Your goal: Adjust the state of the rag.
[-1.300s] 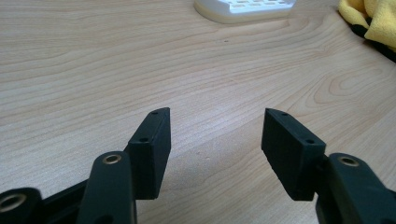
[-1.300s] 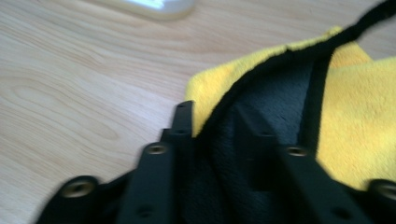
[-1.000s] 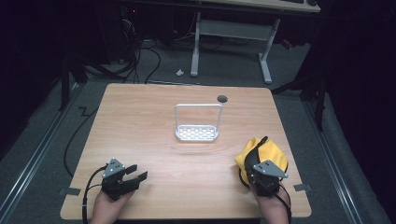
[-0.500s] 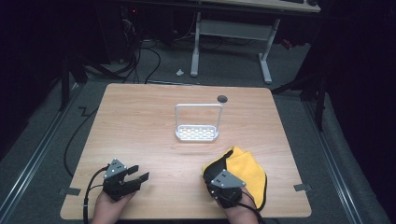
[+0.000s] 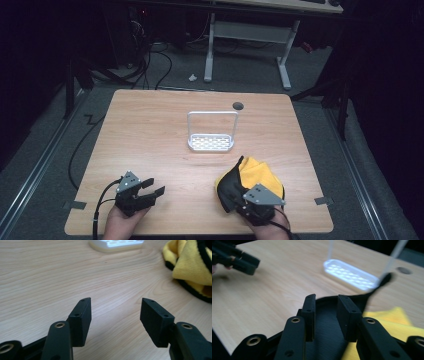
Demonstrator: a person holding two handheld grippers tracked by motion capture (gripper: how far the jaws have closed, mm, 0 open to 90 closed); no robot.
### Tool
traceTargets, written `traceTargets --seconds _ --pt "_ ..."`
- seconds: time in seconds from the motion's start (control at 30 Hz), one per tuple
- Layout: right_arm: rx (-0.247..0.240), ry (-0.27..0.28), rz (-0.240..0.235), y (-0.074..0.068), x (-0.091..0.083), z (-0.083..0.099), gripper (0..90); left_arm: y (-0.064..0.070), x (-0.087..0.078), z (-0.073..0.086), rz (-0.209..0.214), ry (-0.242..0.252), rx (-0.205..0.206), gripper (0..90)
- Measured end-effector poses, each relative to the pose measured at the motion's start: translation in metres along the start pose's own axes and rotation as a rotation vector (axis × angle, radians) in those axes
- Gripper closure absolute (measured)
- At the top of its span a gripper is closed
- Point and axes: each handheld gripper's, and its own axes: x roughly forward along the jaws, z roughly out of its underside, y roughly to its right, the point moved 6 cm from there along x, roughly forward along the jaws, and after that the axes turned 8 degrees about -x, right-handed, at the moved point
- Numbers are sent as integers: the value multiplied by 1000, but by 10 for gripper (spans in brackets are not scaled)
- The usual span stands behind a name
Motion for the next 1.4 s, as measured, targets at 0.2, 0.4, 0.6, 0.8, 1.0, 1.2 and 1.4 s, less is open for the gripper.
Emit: traceTargets --seconds 0.2,0.4,0.6,0.8,1.0,1.2,1.4 --pt "41 -22 112 44 -25 24 679 24 16 -10 39 -10 23 415" --pt "109 -99 179 75 -22 68 658 54 51 -26 111 -19 20 397" --pt "136 -119 195 83 -21 80 659 94 82 -50 182 -21 59 373" --pt "143 -134 191 85 -20 85 660 128 108 -72 232 -16 86 369" --pt "140 -140 185 83 -18 86 659 144 133 -76 232 -72 101 446" --pt "148 -146 182 83 -17 89 662 141 129 -71 179 -86 145 842" --pt "152 -158 175 83 -15 91 666 122 89 -74 175 5 112 849"
